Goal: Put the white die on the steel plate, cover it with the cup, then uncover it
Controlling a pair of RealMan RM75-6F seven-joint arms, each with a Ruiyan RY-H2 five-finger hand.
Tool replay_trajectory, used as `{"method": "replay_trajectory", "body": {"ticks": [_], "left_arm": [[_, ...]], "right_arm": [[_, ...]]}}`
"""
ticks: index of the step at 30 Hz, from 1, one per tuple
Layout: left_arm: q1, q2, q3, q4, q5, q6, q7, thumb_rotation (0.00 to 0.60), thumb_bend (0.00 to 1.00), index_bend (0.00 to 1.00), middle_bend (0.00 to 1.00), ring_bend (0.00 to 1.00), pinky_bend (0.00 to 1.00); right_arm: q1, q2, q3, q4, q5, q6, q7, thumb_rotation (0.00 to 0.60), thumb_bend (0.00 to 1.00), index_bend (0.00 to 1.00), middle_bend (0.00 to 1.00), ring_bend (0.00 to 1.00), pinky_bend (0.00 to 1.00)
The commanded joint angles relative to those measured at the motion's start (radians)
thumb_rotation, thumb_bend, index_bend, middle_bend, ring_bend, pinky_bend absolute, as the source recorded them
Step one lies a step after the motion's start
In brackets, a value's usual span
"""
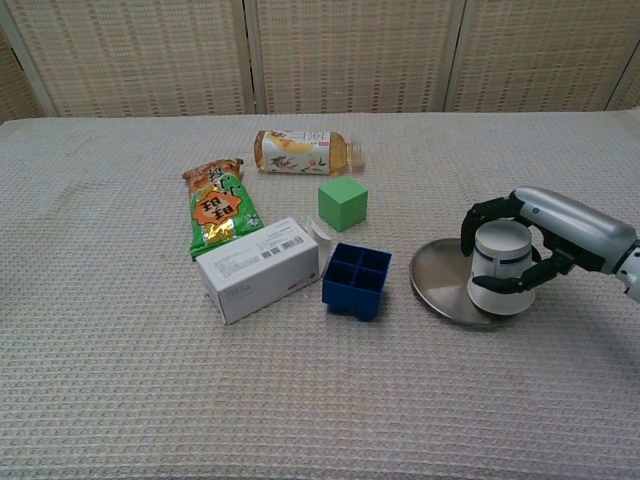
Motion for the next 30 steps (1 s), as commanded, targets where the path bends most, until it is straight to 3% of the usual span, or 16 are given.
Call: {"method": "replay_trajectory", "body": {"ticks": [1, 20, 23, 30], "left_arm": [[-0.001, -0.001, -0.001, 0.001, -0.002, -0.002, 0.0, 0.6, 0.45, 0.06, 0.08, 0.17, 0.35], [-0.001, 0.003, -0.004, 0.004, -0.005, 0.0, -0.015, 0.6, 0.45, 0.06, 0.08, 0.17, 0.35], [-0.001, 0.003, -0.003, 0.004, -0.005, -0.001, -0.015, 0.6, 0.45, 0.06, 0.08, 0.17, 0.35], [0.0, 0.005, -0.002, 0.003, -0.001, 0.002, -0.019, 0.6, 0.45, 0.06, 0.08, 0.17, 0.35]], "right_arm": [[0.007, -0.048, 0.0, 0.071, 0.002, 0.008, 0.053, 0.6, 0.16, 0.5, 0.46, 0.44, 0.76], [0.051, -0.211, 0.036, 0.297, 0.053, -0.022, 0.103, 0.6, 0.16, 0.51, 0.46, 0.44, 0.76], [0.058, -0.217, 0.037, 0.292, 0.057, -0.032, 0.119, 0.6, 0.16, 0.52, 0.46, 0.44, 0.76], [0.061, -0.163, -0.007, 0.186, 0.033, -0.091, 0.341, 0.6, 0.16, 0.52, 0.46, 0.44, 0.76]]}}
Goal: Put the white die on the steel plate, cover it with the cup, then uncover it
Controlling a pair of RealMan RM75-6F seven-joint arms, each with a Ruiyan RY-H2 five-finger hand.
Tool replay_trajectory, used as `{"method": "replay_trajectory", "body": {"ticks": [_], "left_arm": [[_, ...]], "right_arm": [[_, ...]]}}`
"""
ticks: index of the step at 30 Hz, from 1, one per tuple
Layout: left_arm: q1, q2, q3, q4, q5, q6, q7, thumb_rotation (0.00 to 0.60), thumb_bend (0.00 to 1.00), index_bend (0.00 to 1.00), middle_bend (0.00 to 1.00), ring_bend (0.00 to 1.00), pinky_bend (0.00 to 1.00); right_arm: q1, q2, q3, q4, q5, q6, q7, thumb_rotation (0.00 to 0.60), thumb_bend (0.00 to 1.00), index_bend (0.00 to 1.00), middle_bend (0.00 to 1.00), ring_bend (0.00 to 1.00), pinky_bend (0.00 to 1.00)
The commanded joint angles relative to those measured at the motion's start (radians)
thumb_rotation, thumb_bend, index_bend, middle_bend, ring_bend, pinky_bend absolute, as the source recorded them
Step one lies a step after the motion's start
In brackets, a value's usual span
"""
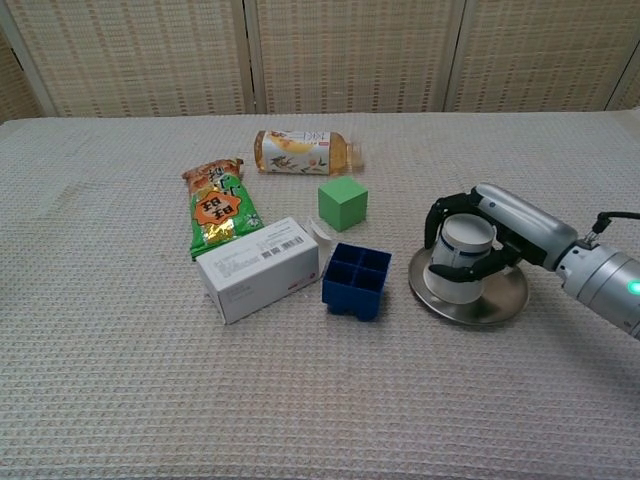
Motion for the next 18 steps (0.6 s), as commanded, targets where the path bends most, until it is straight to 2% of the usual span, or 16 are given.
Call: {"method": "replay_trajectory", "body": {"ticks": [1, 3, 8, 11, 14, 18], "left_arm": [[0.0, 0.0, 0.0, 0.0, 0.0, 0.001, -0.001, 0.6, 0.45, 0.06, 0.08, 0.17, 0.35], [0.0, 0.001, 0.0, 0.0, -0.001, 0.0, -0.002, 0.6, 0.45, 0.06, 0.08, 0.17, 0.35], [0.0, 0.002, 0.0, -0.002, 0.001, 0.001, -0.001, 0.6, 0.45, 0.06, 0.08, 0.17, 0.35], [0.0, 0.001, 0.001, -0.001, 0.002, -0.001, -0.002, 0.6, 0.45, 0.06, 0.08, 0.17, 0.35], [-0.001, 0.001, 0.001, -0.002, 0.001, -0.003, -0.001, 0.6, 0.45, 0.06, 0.08, 0.17, 0.35], [0.0, 0.0, 0.001, -0.002, 0.003, -0.001, 0.001, 0.6, 0.45, 0.06, 0.08, 0.17, 0.35]], "right_arm": [[0.003, 0.044, -0.034, -0.071, -0.02, -0.032, 0.126, 0.6, 0.16, 0.52, 0.46, 0.44, 0.76], [0.003, 0.047, -0.034, -0.066, -0.023, -0.017, 0.091, 0.6, 0.16, 0.52, 0.46, 0.44, 0.76], [0.009, 0.011, 0.005, 0.014, 0.002, 0.055, -0.132, 0.6, 0.16, 0.52, 0.47, 0.44, 0.76], [0.017, 0.0, 0.022, 0.047, 0.017, 0.07, -0.222, 0.6, 0.16, 0.52, 0.47, 0.44, 0.76], [0.023, -0.003, 0.031, 0.065, 0.026, 0.074, -0.288, 0.6, 0.16, 0.52, 0.47, 0.44, 0.76], [0.019, 0.001, 0.027, 0.051, 0.027, 0.066, -0.284, 0.6, 0.16, 0.52, 0.47, 0.44, 0.76]]}}
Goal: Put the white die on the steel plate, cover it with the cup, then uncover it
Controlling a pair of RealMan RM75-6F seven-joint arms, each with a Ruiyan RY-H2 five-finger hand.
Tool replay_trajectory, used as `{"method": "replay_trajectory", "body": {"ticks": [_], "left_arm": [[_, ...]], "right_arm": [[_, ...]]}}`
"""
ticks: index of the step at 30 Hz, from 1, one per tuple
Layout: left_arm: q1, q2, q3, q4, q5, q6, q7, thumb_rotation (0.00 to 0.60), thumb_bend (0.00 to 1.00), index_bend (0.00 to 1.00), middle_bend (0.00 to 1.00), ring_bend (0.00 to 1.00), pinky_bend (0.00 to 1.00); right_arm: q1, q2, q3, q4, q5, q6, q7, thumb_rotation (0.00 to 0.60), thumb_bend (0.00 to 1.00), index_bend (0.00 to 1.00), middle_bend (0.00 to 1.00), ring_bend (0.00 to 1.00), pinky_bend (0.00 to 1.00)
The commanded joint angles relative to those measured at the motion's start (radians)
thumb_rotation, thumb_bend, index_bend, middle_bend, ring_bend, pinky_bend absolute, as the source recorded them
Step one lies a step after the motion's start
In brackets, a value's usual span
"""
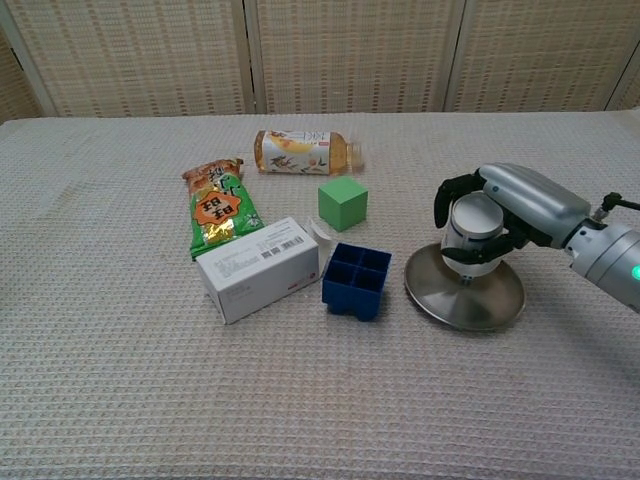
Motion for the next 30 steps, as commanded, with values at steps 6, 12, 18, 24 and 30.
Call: {"method": "replay_trajectory", "body": {"ticks": [6, 12, 18, 24, 30], "left_arm": [[0.001, 0.0, 0.0, 0.0, 0.0, 0.001, 0.001, 0.6, 0.45, 0.06, 0.08, 0.18, 0.35], [0.001, 0.001, -0.001, 0.0, -0.002, 0.001, -0.001, 0.6, 0.45, 0.06, 0.08, 0.17, 0.35], [0.001, 0.001, 0.0, 0.001, 0.002, 0.003, -0.004, 0.6, 0.45, 0.06, 0.08, 0.18, 0.35], [0.0, 0.001, 0.0, 0.001, -0.001, -0.001, -0.003, 0.6, 0.45, 0.07, 0.08, 0.17, 0.35], [0.0, 0.002, 0.0, 0.0, 0.0, -0.001, -0.005, 0.6, 0.45, 0.07, 0.08, 0.17, 0.35]], "right_arm": [[-0.011, 0.001, -0.016, -0.028, -0.005, -0.009, 0.064, 0.6, 0.16, 0.52, 0.47, 0.44, 0.76], [-0.022, 0.023, -0.048, -0.095, -0.024, -0.036, 0.212, 0.6, 0.16, 0.52, 0.47, 0.44, 0.76], [-0.022, 0.061, -0.075, -0.168, -0.045, -0.048, 0.343, 0.6, 0.16, 0.52, 0.47, 0.44, 0.76], [-0.02, 0.075, -0.082, -0.195, -0.053, -0.042, 0.375, 0.6, 0.16, 0.52, 0.47, 0.44, 0.76], [-0.019, 0.05, -0.06, -0.132, -0.037, -0.036, 0.281, 0.6, 0.16, 0.52, 0.47, 0.44, 0.76]]}}
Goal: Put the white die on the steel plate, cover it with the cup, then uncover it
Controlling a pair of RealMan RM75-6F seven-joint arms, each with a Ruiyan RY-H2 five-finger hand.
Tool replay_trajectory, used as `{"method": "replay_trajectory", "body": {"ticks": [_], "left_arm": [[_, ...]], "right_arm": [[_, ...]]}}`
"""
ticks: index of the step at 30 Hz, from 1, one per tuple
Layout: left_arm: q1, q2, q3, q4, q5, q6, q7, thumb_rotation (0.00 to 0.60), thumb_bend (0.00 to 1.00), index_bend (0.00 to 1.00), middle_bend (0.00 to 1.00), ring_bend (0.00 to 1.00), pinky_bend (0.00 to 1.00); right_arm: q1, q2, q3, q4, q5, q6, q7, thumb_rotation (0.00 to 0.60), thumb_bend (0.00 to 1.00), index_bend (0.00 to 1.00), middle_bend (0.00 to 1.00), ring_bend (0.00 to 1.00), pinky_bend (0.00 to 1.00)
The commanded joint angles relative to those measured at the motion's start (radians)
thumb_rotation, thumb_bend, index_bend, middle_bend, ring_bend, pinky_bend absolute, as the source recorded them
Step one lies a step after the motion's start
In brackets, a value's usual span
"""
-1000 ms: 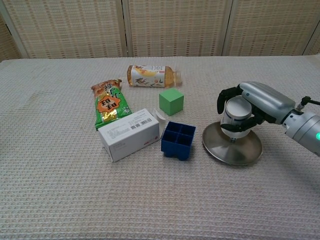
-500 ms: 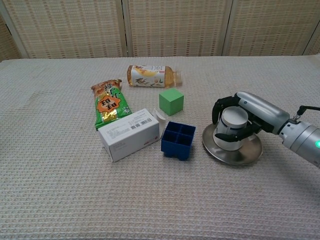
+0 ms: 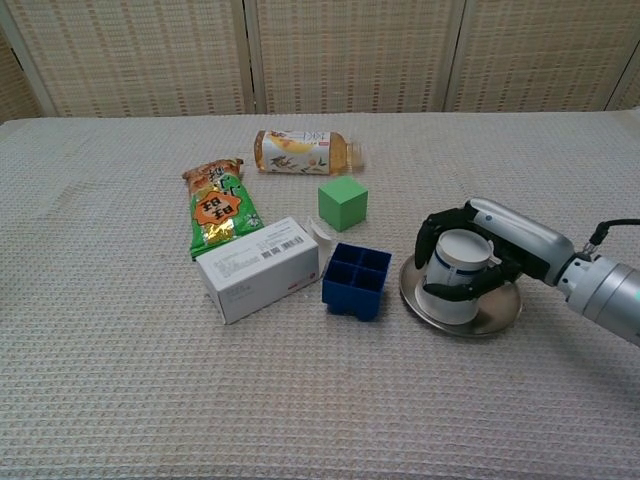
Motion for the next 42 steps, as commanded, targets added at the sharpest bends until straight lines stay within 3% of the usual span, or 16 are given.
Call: {"method": "replay_trajectory", "body": {"ticks": [1, 18, 27, 35, 42], "left_arm": [[0.0, 0.0, 0.0, 0.0, 0.0, 0.0, 0.0, 0.6, 0.45, 0.07, 0.08, 0.17, 0.35], [0.0, -0.002, 0.001, -0.001, 0.0, -0.001, 0.006, 0.6, 0.45, 0.07, 0.08, 0.17, 0.35], [0.0, -0.002, 0.0, 0.0, 0.0, 0.0, 0.005, 0.6, 0.45, 0.07, 0.08, 0.18, 0.35], [0.001, -0.001, 0.001, -0.001, 0.002, 0.002, 0.005, 0.6, 0.45, 0.07, 0.08, 0.17, 0.35], [0.003, 0.0, 0.003, -0.003, 0.008, 0.007, 0.004, 0.6, 0.45, 0.07, 0.08, 0.18, 0.35]], "right_arm": [[0.002, -0.016, 0.015, 0.04, 0.012, 0.002, -0.047, 0.6, 0.16, 0.52, 0.47, 0.44, 0.76], [0.0, -0.031, 0.012, 0.072, 0.014, -0.016, -0.014, 0.6, 0.16, 0.52, 0.47, 0.44, 0.76], [0.001, -0.019, 0.017, 0.063, 0.01, 0.044, -0.045, 0.6, 0.16, 0.52, 0.47, 0.44, 0.76], [0.007, 0.064, 0.081, -0.06, 0.031, 0.235, -0.063, 0.6, 0.16, 0.52, 0.47, 0.44, 0.76], [-0.033, 0.198, 0.135, -0.179, 0.077, 0.294, -0.251, 0.6, 0.16, 0.52, 0.47, 0.44, 0.76]]}}
